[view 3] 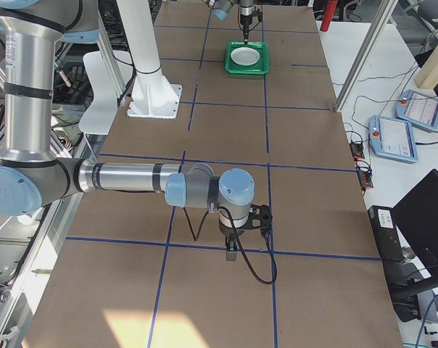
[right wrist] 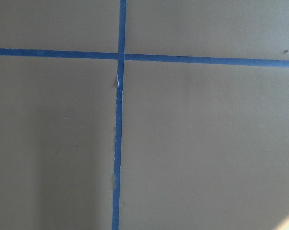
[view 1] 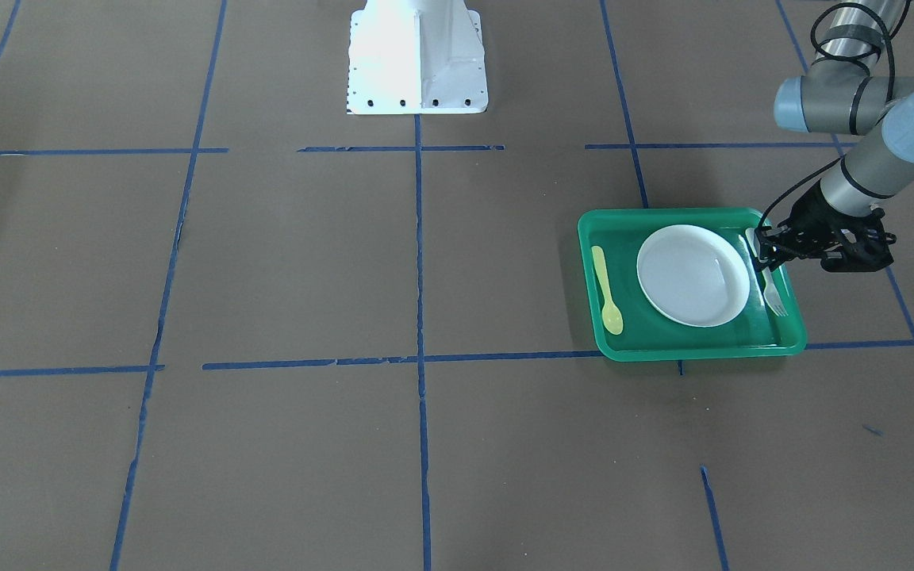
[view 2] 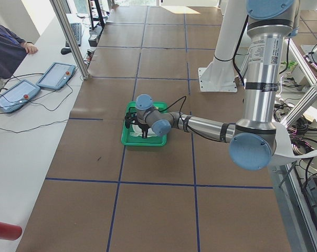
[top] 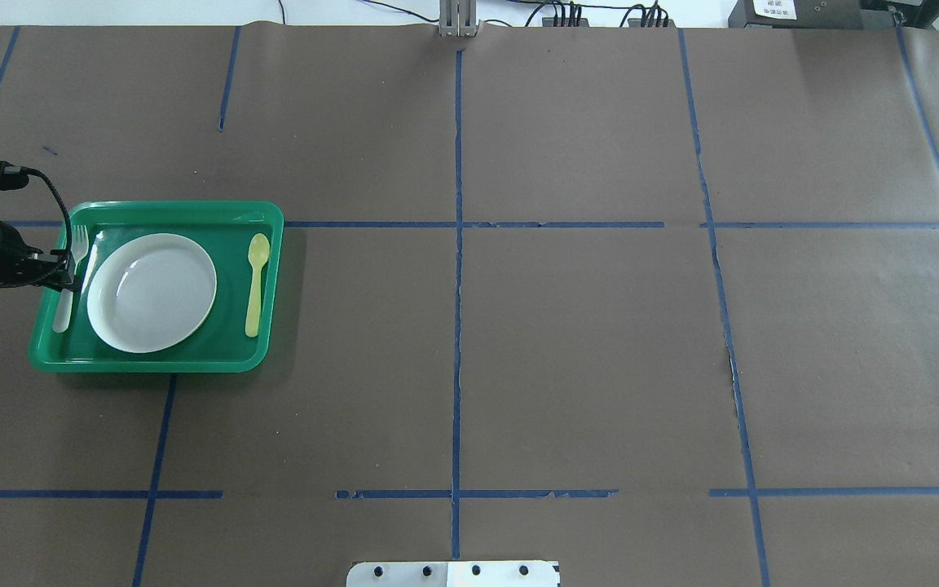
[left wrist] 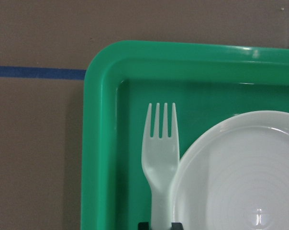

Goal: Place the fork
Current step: 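Carry the fork to the tray edge beside the plate, farthest from spoon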

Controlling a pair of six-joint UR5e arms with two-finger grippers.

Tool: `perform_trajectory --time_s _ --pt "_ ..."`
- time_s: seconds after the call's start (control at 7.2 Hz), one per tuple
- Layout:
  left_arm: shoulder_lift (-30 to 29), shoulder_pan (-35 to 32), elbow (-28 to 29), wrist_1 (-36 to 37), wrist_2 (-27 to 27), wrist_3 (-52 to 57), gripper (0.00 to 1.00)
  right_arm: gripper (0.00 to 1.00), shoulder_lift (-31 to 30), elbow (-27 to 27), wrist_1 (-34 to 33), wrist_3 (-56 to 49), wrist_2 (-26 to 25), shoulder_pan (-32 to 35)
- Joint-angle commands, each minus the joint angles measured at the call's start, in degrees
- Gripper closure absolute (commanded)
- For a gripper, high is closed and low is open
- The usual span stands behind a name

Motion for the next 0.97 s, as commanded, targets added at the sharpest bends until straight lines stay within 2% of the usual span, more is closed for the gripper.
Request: perform_trajectory --time_s 0.0,0.14,0.69,0.83 --pt "0.10 0.14 0.94 0.25 0.21 0.15 0.57 0.00 0.00 0.00 0.00 0.00 0.00 0.00" --pt "0.01 0.14 0.50 0.16 0.21 0.07 0.03 0.00 0.00 0.00 0.00 0.00 0.00 0.00" --pt "0.36 -3.01 -0.38 0.77 -0.67 0.06 0.00 0.00 0.00 0.00 0.00 0.00 0.00 0.00" --pt "3.06 -3.90 -0.90 0.78 -1.19 0.68 0.00 0.00 0.00 0.00 0.00 0.00 0.00 0.00"
